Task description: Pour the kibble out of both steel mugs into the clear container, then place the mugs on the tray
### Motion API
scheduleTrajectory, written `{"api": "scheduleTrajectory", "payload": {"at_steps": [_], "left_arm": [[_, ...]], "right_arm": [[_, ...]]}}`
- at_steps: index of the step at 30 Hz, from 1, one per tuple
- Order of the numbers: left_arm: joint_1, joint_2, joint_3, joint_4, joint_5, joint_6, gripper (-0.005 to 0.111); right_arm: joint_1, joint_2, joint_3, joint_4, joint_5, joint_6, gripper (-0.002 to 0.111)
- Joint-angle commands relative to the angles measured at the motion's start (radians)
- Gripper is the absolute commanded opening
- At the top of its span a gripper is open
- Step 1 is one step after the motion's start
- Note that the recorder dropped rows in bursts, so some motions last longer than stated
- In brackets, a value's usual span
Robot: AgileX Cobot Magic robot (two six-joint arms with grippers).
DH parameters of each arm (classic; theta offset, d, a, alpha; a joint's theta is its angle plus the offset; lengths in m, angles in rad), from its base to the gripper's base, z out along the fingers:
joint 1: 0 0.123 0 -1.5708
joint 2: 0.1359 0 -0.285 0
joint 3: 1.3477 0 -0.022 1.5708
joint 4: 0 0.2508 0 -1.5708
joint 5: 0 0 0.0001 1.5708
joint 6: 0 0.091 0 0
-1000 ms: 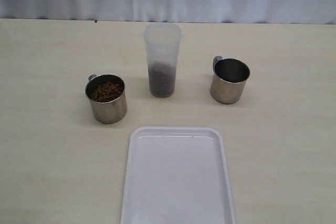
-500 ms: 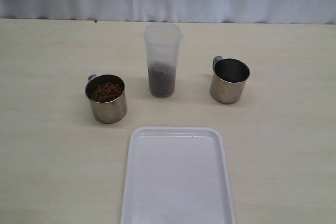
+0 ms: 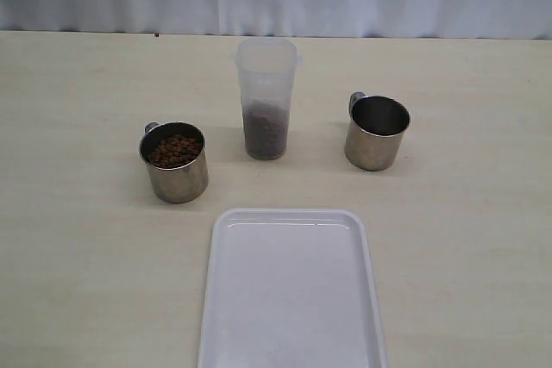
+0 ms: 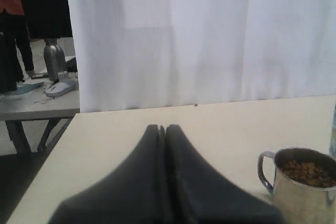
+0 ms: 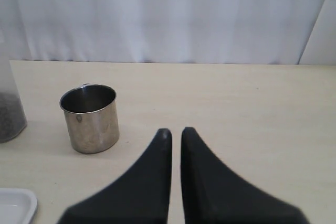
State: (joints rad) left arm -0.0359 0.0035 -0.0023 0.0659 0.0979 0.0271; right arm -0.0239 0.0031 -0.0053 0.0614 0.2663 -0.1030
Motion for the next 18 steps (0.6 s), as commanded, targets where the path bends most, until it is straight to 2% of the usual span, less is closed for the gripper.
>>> {"api": "scheduleTrajectory", "payload": {"at_steps": [1,4,6,9,11,12,13,15,16,17,18], "left_arm": [[-0.007,-0.003,0.002,-0.053,-0.226,-0.073,0.0],[-0.007,0.026,0.002,0.032,-0.155,-0.102,0.0],[-0.007,0.084,0.002,0.025,-0.196,-0.123,0.0],[-0.007,0.288,0.002,0.028,-0.284,-0.182,0.0],[-0.007,0.503,0.002,0.051,-0.401,-0.191,0.0],[-0.007,0.633,0.002,0.09,-0.504,-0.192,0.0],[-0.007,0.703,0.002,0.121,-0.539,-0.215,0.0],[-0.007,0.896,0.002,0.328,-0.599,-0.341,0.0],[-0.007,1.018,0.002,0.502,-0.685,-0.391,0.0],[-0.007,1.122,0.002,0.638,-0.788,-0.389,0.0],[-0.007,1.182,0.002,0.697,-0.849,-0.367,0.0]], "right_arm": [[0.003,-0.003,0.005,0.009,0.0,0.004,0.005],[0.003,-0.003,0.005,0.009,0.0,0.004,0.005],[0.003,-0.003,0.005,0.009,0.0,0.004,0.005],[0.003,-0.003,0.005,0.009,0.0,0.004,0.005],[0.003,-0.003,0.005,0.009,0.0,0.004,0.005],[0.003,-0.003,0.005,0.009,0.0,0.004,0.005],[0.003,-0.003,0.005,0.009,0.0,0.004,0.005],[0.003,-0.003,0.005,0.009,0.0,0.004,0.005],[0.003,-0.003,0.005,0.009,0.0,0.004,0.005],[0.003,-0.003,0.005,0.009,0.0,0.004,0.005],[0.003,-0.003,0.005,0.009,0.0,0.004,0.005]]}}
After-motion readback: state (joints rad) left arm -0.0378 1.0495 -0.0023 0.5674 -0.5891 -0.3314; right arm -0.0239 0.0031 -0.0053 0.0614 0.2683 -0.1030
